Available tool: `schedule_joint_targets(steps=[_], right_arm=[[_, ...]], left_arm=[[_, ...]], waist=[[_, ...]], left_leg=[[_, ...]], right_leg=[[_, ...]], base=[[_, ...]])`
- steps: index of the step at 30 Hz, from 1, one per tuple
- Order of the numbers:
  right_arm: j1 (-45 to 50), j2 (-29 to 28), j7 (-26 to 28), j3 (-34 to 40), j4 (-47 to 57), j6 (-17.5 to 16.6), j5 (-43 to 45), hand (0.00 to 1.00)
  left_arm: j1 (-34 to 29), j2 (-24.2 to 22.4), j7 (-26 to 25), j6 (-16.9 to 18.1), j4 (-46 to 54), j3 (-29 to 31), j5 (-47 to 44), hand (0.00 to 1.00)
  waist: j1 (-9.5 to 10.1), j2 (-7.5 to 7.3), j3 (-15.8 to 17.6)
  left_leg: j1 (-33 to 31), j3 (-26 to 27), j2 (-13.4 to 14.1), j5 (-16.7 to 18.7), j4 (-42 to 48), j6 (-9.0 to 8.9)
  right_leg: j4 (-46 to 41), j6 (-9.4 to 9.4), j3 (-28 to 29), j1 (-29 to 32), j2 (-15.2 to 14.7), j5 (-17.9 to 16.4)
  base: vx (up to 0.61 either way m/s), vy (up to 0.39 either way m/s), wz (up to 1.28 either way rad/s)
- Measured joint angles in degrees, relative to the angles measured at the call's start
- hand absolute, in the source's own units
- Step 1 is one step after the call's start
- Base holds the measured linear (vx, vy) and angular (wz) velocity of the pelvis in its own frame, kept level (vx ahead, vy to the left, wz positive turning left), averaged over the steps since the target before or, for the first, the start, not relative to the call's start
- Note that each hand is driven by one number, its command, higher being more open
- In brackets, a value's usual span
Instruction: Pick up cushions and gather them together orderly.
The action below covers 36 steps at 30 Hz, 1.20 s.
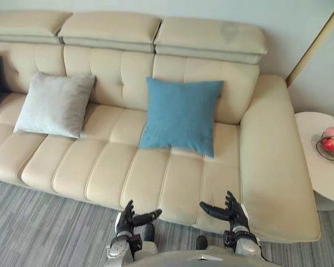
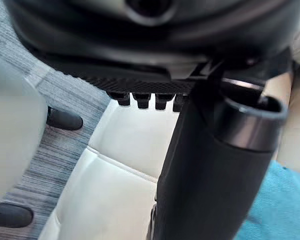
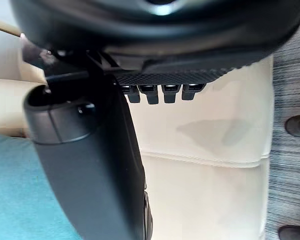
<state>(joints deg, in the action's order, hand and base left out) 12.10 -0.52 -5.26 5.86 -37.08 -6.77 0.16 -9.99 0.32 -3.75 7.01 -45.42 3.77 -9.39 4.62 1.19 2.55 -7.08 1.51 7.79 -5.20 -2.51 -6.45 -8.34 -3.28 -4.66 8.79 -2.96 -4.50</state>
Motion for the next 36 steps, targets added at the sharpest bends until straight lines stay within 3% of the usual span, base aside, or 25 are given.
schedule_joint_targets(steps=[6, 13, 15, 18, 19, 20, 21, 22, 23, 25, 26, 27, 28, 29, 31, 34, 35, 36], right_arm=[[-1.75, 0.44, 0.04, 4.47, -12.99, 1.67, -1.21, 1.0], [-3.64, 0.66, -0.35, 6.57, -15.9, 2.71, -1.17, 1.0], [-5.79, -0.03, -0.38, 6.37, -16.12, 2.98, -1.13, 1.0], [-7.67, -0.94, -0.49, 5.2, -15.31, 3.0, -1.05, 1.0], [-8.1, -1.15, -0.9, 4.45, -14.51, 3.0, -1.0, 1.0], [-7.82, -1.3, -1.0, 4.18, -14.36, 3.09, -0.99, 1.0], [-7.28, -1.51, -1.06, 4.17, -14.36, 3.25, -1.0, 1.0], [-6.93, -1.75, -1.11, 4.09, -14.37, 3.28, -0.96, 1.0], [-6.91, -1.97, -1.16, 4.03, -14.37, 3.28, -0.95, 1.0], [-7.13, -1.91, -1.25, 4.19, -14.36, 3.27, -0.95, 1.0], [-7.44, -1.44, -1.74, 4.17, -14.21, 3.28, -0.86, 1.0], [-8.06, -1.2, -2.27, 4.12, -13.79, 3.32, -0.32, 1.0], [-8.23, -1.49, -2.34, 4.14, -13.38, 3.25, -0.05, 1.0], [-9.09, -1.56, -2.45, 4.12, -13.11, 3.27, 0.02, 1.0], [-10.28, -0.56, -2.87, 3.64, -12.55, 3.18, 0.27, 1.0], [-9.32, 0.42, -4.36, 2.27, -11.3, 3.16, 1.21, 1.0], [-9.13, 0.77, -4.8, 2.01, -11.31, 3.19, 1.2, 1.0], [-9.19, 0.49, -4.94, 2.06, -11.33, 3.2, 1.22, 1.0]], left_arm=[[2.1, 1.99, -0.12, -0.86, -9.17, 3.39, 5.42, 1.0], [3.82, 2.18, -0.85, -1.31, -11.44, 4.51, 5.67, 1.0], [4.86, 2.35, -1.0, -1.32, -11.96, 5.31, 5.79, 1.0], [6.4, 2.41, -1.22, -1.43, -12.12, 6.17, 6.97, 1.0], [7.2, 1.7, -1.17, -1.46, -11.95, 6.17, 7.89, 1.0], [7.8, 1.54, -1.17, -1.52, -11.52, 6.06, 7.95, 1.0], [7.89, 1.36, -1.18, -1.51, -10.29, 5.92, 7.97, 1.0], [8.03, 1.43, -1.19, -1.44, -8.93, 5.89, 7.95, 1.0], [8.07, 1.64, -1.24, -1.45, -8.2, 5.91, 7.95, 1.0], [8.65, 2.01, -1.42, -1.55, -7.91, 6.13, 7.95, 1.0], [8.25, 1.18, -1.34, -1.72, -8.02, 5.88, 7.96, 1.0], [8.03, 0.8, -1.34, -1.69, -7.78, 5.94, 7.98, 1.0], [8.26, 1.19, -1.35, -2.09, -7.55, 6.05, 7.95, 1.0], [9.29, 1.74, -1.69, -2.11, -7.56, 5.5, 7.94, 1.0], [9.66, 0.98, -2.06, -2.08, -7.56, 5.06, 7.88, 1.0], [8.3, 0.53, -1.87, -2.05, -7.26, 1.7, 7.96, 1.0], [8.14, 0.42, -1.89, -2.06, -7.18, 1.63, 7.96, 1.0], [8.42, 0.54, -1.87, -2.08, -6.98, 1.67, 7.99, 1.0]], waist=[[-0.17, -1.03, -1.84], [-0.29, -2.0, -1.27], [0.07, -2.56, -0.23], [0.75, -2.38, 0.73], [1.04, -1.33, 1.86], [1.06, -1.34, 2.22], [1.17, -1.54, 2.17], [1.3, -2.12, 2.13], [1.43, -2.97, 2.07], [1.46, -3.75, 2.23], [2.89, -2.22, 1.42], [3.85, -3.28, 2.11], [3.84, -4.4, 2.48], [3.94, -5.07, 2.84], [4.28, -1.88, 3.21], [4.33, 0.86, 3.23], [4.08, 1.03, 3.12], [4.07, 0.07, 3.71]], left_leg=[[3.28, 0.91, -0.3, 0.78, -1.27, -0.15], [4.83, 5.63, -0.45, 1.77, -1.12, 0.15], [3.29, 8.96, 0.53, 3.43, 2.14, 0.21], [-1.02, 12.35, 4.23, 6.72, 9.98, 0.99], [-2.25, 13.07, 6.21, 7.07, 11.48, 1.28], [-2.54, 12.79, 6.53, 6.95, 12.06, 1.09], [-3.31, 11.84, 6.69, 7.01, 12.97, 1.2], [-4.72, 10.24, 6.54, 6.96, 14.33, 1.13], [-5.84, 9.4, 6.23, 6.6, 15.25, 0.66], [-6.57, 8.49, 5.95, 5.68, 15.46, -0.01], [-8.3, 8.46, 4.98, 5.13, 15.14, 1.04], [-8.16, 8.76, 5.13, 2.7, 13.69, 0.58], [-8.97, 8.71, 4.32, 2.21, 13.91, 0.6], [-11.11, 7.64, 3.87, 0.97, 14.48, 0.37], [-12.51, 5.67, 6.14, -1.16, 13.51, -0.39], [-11.88, 5.52, 8.09, -4.91, 9.61, -0.11], [-11.94, 6.53, 8.23, -3.63, 8.08, -0.64], [-12.53, 7.71, 7.89, -1.88, 9.03, -0.21]], right_leg=[[4.9, -0.3, 0.77, -4.62, 0.25, 2.13], [5.85, -0.96, 5.18, -4.12, 0.19, 4.08], [5.57, -1.14, 7.1, -2.2, 0.92, 6.44], [7.02, -2.32, 5.95, 0.56, 2.95, 13.13], [3.61, -0.83, 1.53, 1.18, 2.93, 11.02], [-5.77, 1.75, -2.93, 2.44, 1.23, 4.73], [-15.54, 1.63, -5.38, 3.22, -0.86, -0.17], [-25.12, -0.05, -5.94, 3.34, -3.52, -3.11], [-28.04, -1.96, -5.37, 3.46, -4.74, -4.09], [-28.49, -2.25, -5.92, 4.58, -4.05, -3.92], [-20.54, -3.82, -4.97, 2.23, -1.61, -4.84], [-22.22, -4.14, -3.42, 2.13, -2.3, -8.41], [-22.43, -3.65, -2.69, 1.92, -2.97, -10.3], [-18.44, -1.48, -2.64, 1.08, -2.34, -12.67], [-12.27, 1.27, -4.29, -1.03, 1.41, -11.01], [-11.05, 2.74, -8.23, -2.04, 3.5, -9.27], [-10.53, 3.73, -9.91, -1.78, 3.14, -8.54], [-9.82, 4.15, -10.96, -1.78, 2.11, -7.74]], base=[[0.05, 0.021, -0.07], [0.02, 0.045, -0.34], [-0.1, 0.034, -0.91], [-0.19, 0.005, -0.82], [-0.15, -0.06, -0.43], [-0.2, -0.091, -0.14], [-0.12, -0.114, 0.34], [-0.15, -0.212, 0.46], [-0.12, -0.23, 0.46], [-0.1, -0.169, 0.19], [-0.1, -0.137, -0.05], [-0.09, -0.115, 0.03], [-0.17, -0.213, 0.24], [-0.25, -0.215, 0.38], [-0.26, -0.165, 0.31], [-0.22, -0.088, 0.51], [-0.17, -0.014, 0.63], [-0.16, 0.03, 0.5]])
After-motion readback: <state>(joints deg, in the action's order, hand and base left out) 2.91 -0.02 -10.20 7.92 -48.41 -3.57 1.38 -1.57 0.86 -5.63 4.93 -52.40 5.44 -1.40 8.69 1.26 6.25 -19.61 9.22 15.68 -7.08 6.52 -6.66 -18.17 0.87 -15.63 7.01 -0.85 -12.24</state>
